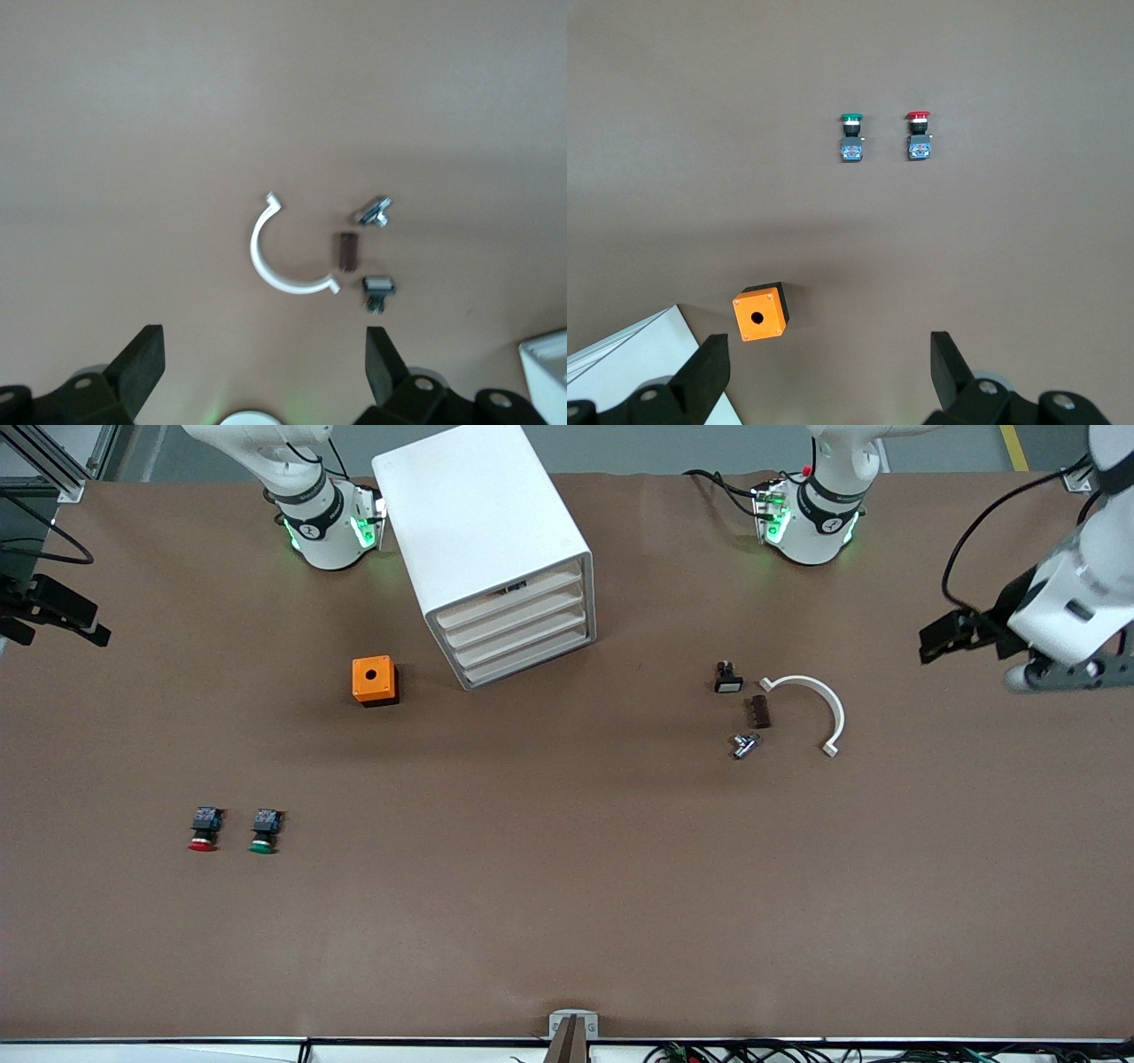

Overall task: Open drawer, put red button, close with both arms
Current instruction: 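Reach the right gripper to the red button while the left gripper reaches the cabinet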

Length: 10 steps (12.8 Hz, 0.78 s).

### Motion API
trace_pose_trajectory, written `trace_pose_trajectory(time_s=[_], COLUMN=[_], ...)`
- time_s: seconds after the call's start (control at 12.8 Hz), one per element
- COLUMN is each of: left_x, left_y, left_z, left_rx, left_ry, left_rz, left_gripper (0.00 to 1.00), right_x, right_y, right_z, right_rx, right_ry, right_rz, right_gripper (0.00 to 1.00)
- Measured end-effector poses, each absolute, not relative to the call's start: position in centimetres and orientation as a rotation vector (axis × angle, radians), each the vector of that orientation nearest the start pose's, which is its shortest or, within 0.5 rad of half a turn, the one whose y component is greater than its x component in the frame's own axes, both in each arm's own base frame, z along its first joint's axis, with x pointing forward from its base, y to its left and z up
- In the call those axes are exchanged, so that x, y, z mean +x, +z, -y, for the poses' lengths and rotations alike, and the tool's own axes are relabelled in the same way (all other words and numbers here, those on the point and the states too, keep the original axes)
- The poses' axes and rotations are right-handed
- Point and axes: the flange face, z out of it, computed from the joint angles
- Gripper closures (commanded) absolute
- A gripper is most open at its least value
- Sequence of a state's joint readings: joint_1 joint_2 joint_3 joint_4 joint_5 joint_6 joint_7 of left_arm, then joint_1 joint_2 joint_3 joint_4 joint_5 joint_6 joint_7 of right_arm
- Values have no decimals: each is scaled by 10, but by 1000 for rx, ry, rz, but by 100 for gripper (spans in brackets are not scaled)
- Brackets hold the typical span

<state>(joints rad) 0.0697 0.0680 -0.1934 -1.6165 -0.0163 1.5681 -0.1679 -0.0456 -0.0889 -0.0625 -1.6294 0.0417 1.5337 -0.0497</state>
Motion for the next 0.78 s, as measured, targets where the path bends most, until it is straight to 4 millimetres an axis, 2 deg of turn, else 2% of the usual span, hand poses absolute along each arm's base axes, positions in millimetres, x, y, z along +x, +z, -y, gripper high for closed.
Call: trace_pose_trajectory(time_s=[0.23, 0.47, 0.62, 0.78], left_x=[604, 629, 634, 629], left_y=[501, 446, 419, 403], left_z=[90, 112, 128, 161], left_rx=[-3278, -3356, -3362, -3279], left_ry=[240, 284, 390, 493], left_rz=[186, 309, 518, 759], left_gripper=[0, 0, 0, 0], right_x=[520, 520, 521, 538], right_y=[641, 644, 641, 619], right_z=[54, 57, 68, 78], right_rx=[-3093, -3095, -3094, -3099], right_ry=[7, -4, 2, 14], right_rz=[-88, -98, -130, -154], right_gripper=[0, 0, 0, 0])
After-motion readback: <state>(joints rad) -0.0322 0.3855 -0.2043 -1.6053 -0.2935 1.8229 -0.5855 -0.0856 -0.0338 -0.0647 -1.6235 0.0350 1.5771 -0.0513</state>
